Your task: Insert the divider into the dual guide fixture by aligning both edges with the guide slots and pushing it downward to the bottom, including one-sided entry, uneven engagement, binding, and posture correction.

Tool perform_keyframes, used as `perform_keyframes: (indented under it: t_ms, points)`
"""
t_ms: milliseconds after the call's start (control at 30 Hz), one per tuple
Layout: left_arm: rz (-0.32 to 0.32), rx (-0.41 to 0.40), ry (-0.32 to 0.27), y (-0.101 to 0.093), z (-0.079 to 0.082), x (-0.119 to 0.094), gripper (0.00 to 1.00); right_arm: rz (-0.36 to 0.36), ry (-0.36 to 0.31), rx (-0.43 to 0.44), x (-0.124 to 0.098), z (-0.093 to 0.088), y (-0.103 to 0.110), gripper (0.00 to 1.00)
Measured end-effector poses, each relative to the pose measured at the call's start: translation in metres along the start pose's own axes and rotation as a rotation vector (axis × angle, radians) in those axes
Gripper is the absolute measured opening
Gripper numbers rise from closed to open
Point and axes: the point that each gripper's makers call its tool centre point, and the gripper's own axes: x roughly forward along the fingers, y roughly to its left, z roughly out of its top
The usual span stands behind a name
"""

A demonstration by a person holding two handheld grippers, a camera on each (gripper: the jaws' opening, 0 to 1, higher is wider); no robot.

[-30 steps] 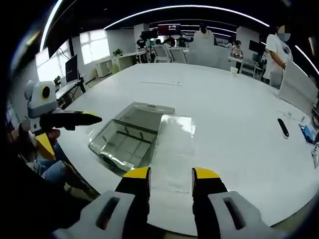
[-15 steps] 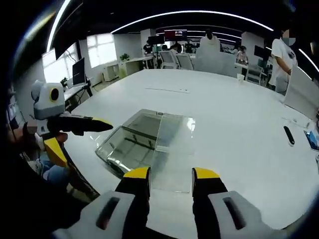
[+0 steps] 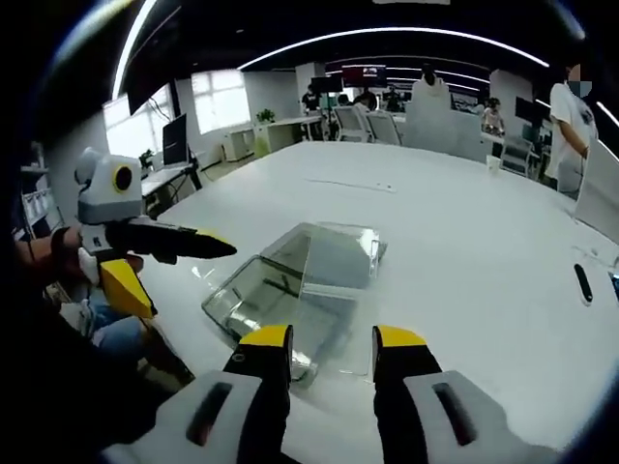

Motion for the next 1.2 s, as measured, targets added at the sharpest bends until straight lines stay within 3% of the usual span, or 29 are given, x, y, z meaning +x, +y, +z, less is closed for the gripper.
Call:
perform_keyframes:
  t_ms: [267, 367, 533, 800, 933, 1200]
  points:
    - [0.025, -0.021, -0.02, -0.001, 0.005, 0.001, 0.75, 0.048, -0.06, 0.041, -0.003, 0.016, 0.007, 0.29]
    - [0.04, -0.024, -0.05, 0.0, 0.01, 0.002, 0.73, 0.055, -0.052, -0.017, -0.004, 0.015, 0.01, 0.29]
    - [0.028, -0.109, -0.106, -0.002, 0.014, 0.001, 0.69, 0.062, -0.072, -0.008, -0.006, 0.015, 0.013, 0.29]
    - [0.024, -0.137, -0.114, -0.005, 0.015, 0.005, 0.64, 0.073, -0.09, -0.047, -0.008, 0.02, 0.019, 0.29]
    - [0.023, -0.139, -0.131, -0.004, 0.021, 0.007, 0.57, 0.084, -0.118, -0.107, -0.01, 0.023, 0.024, 0.29]
    - [0.01, -0.204, -0.159, 0.003, 0.03, 0.007, 0.41, 0.095, -0.128, -0.125, -0.009, 0.024, 0.032, 0.28]
